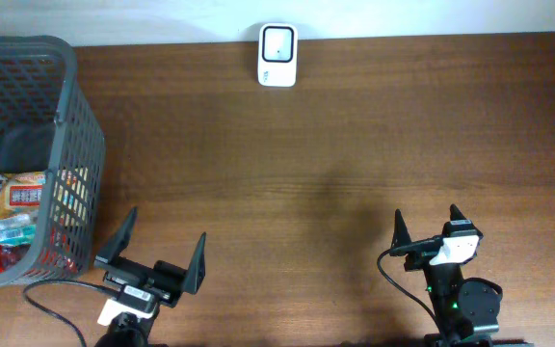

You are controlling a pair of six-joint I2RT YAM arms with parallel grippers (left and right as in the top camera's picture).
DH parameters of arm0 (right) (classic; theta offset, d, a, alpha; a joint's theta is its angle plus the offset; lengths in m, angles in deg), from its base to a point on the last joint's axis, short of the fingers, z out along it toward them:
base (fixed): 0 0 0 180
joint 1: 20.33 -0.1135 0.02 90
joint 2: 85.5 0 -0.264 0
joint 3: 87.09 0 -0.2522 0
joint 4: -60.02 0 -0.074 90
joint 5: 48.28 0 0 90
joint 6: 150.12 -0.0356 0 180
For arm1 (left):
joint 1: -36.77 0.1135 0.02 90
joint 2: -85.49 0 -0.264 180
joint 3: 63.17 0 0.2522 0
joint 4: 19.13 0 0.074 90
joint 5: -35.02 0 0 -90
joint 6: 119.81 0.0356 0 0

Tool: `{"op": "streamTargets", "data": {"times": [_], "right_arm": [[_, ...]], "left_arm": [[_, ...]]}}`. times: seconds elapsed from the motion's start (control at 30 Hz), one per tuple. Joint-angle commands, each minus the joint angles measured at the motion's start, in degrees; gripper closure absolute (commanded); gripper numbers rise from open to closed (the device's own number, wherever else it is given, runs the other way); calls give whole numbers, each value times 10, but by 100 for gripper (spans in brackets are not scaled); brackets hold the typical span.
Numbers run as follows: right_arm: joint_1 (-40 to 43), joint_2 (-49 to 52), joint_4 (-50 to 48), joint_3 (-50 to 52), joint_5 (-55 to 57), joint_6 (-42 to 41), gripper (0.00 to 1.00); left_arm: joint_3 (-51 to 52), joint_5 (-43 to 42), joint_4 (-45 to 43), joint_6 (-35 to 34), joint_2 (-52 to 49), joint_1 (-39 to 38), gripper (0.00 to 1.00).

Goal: Scan the item barcode

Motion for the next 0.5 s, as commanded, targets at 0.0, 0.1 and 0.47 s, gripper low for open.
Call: {"op": "streamTargets", "data": {"times": [0.0, 0.1, 0.47], "right_arm": [[3, -3, 2, 4, 3, 0, 2], [3, -3, 2, 4, 3, 0, 2], [3, -3, 2, 4, 3, 0, 2]], "left_arm": [[-125, 18, 49, -16, -38, -1, 1], [-302, 1, 205, -14, -172, -1, 1], [-1013, -16, 802, 107, -729, 63, 1]]}}
